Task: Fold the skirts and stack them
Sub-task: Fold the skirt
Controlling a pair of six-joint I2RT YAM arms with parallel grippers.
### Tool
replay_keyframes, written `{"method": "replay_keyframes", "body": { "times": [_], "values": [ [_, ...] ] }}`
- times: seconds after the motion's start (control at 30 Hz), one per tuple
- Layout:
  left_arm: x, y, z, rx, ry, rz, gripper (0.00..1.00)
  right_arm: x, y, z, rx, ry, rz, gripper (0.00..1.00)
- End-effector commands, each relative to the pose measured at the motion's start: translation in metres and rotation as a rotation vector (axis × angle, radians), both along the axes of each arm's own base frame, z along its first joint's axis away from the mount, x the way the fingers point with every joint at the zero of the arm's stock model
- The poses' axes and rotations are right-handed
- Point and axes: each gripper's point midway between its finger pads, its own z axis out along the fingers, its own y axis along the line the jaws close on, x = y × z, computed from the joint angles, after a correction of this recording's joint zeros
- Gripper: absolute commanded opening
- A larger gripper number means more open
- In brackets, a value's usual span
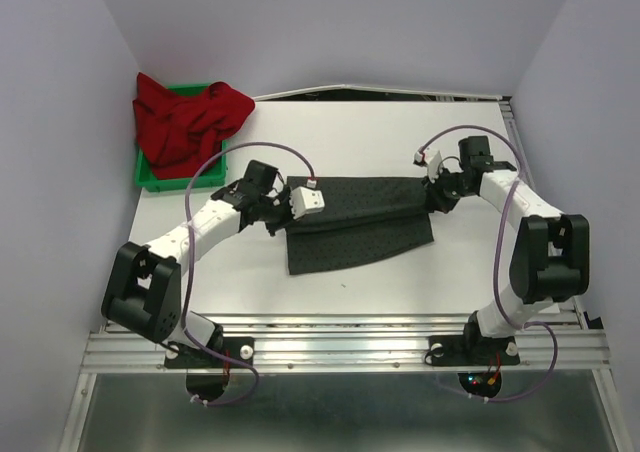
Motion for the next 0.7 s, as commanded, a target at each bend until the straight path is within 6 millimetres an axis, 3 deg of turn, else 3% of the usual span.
{"method": "replay_keyframes", "body": {
  "times": [0.0,0.13,0.33,0.53,0.67],
  "values": [
    [-0.005,-0.001,-0.006,-0.007,-0.001,0.059,0.00,0.020,-0.010,0.010,-0.043,-0.122,-0.022,0.01],
    [0.003,-0.003,0.000,-0.010,0.027,0.105,0.00,0.029,-0.004,0.020,-0.022,-0.132,-0.041,0.01],
    [0.003,-0.006,0.029,-0.016,-0.008,0.115,0.00,0.034,-0.001,0.053,-0.013,-0.175,-0.015,0.01],
    [-0.018,-0.002,0.040,-0.006,-0.026,0.085,0.00,0.010,-0.005,0.059,-0.057,-0.205,0.044,0.01],
    [-0.038,0.001,0.032,0.020,-0.015,0.046,0.00,-0.017,-0.006,0.040,-0.074,-0.183,0.090,0.01]
  ]
}}
